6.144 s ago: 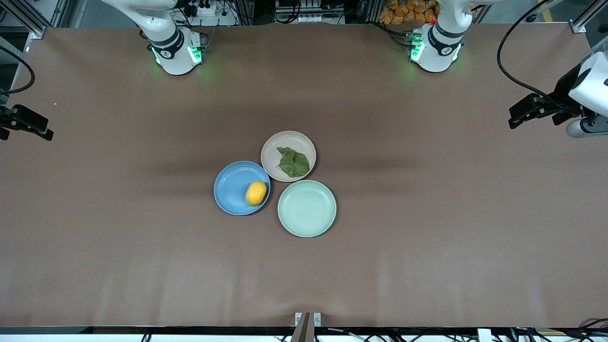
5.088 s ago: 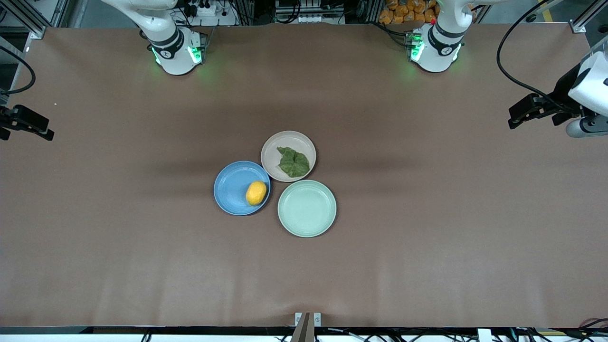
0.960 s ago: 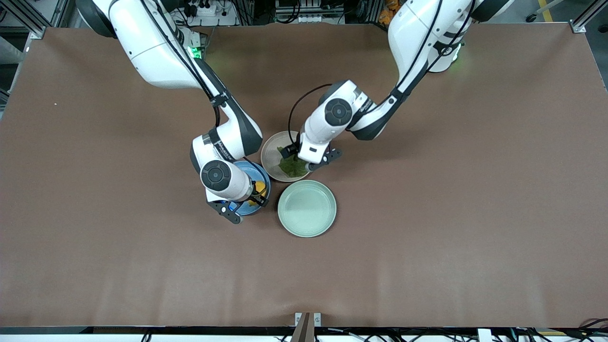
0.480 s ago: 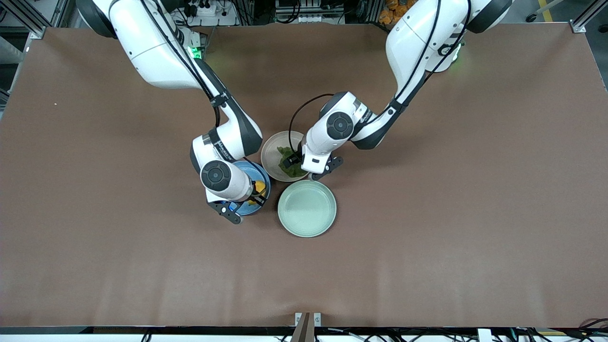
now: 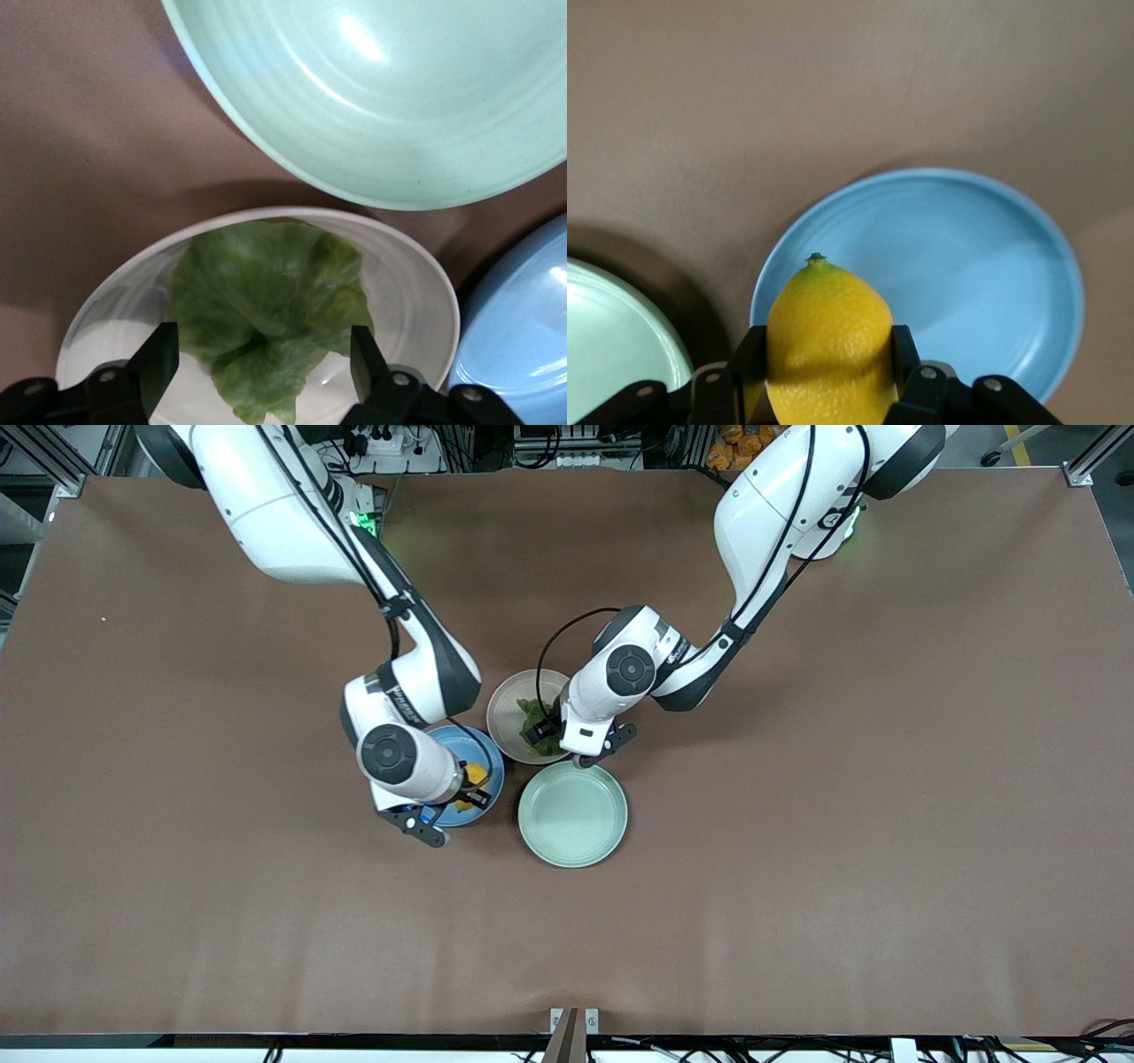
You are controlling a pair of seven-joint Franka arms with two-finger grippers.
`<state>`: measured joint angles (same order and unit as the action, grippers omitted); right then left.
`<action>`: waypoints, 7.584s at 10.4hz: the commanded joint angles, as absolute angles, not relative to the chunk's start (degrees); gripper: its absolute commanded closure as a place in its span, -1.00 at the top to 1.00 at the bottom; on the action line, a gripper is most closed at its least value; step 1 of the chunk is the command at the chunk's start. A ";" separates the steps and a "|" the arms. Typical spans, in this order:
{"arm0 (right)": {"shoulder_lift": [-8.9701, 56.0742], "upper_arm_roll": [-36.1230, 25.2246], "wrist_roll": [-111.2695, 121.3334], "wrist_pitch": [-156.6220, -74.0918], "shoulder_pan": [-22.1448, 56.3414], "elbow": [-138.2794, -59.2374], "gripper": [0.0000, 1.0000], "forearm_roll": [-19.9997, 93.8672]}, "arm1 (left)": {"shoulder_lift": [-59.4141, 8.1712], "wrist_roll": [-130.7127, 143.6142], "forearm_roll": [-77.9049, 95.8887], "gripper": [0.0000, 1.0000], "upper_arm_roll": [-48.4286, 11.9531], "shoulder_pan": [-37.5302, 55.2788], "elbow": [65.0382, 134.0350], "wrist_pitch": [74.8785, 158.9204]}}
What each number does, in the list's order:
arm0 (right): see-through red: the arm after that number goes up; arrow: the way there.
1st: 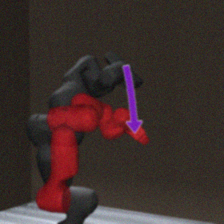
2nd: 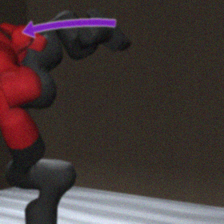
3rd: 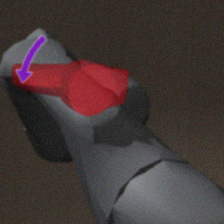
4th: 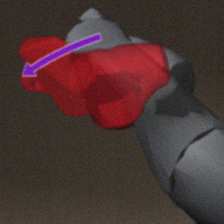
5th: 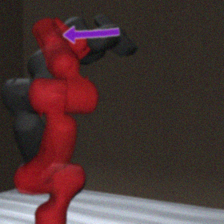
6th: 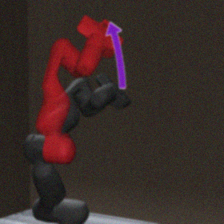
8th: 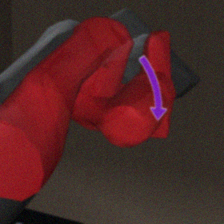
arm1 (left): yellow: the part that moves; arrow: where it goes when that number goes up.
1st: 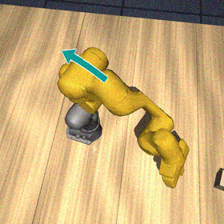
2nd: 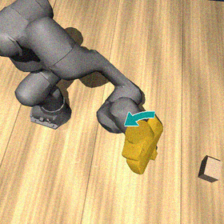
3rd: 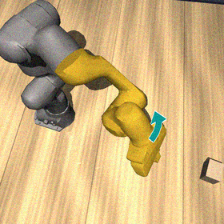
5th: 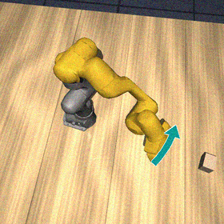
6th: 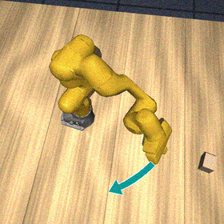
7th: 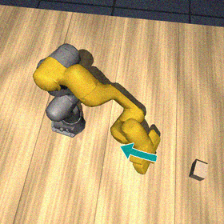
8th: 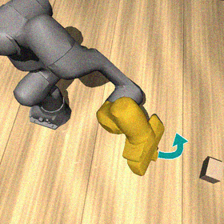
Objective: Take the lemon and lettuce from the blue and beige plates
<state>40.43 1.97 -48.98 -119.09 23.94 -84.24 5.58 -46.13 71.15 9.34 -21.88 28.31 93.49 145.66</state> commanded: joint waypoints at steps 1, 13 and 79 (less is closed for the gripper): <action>36.05 2.55 -35.92 -113.14 16.47 -84.55 -1.00 6.33 | -46.84 71.37 10.55 0.35 -20.92 29.53 92.02 145.90; 38.84 2.37 -3.43 -107.66 -7.64 -90.26 -0.61 6.33 | -42.56 71.63 8.96 -1.00 -20.83 28.31 92.11 141.63; 3.43 -0.88 -3.87 -89.38 -2.55 -87.19 1.00 0.00 | 1.85 4.40 1.41 1.00 -0.97 6.42 91.14 92.29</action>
<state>5.06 -1.09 -4.17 -88.76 -2.33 -85.34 1.00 0.58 6.14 -0.06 -1.16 6.54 90.19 92.38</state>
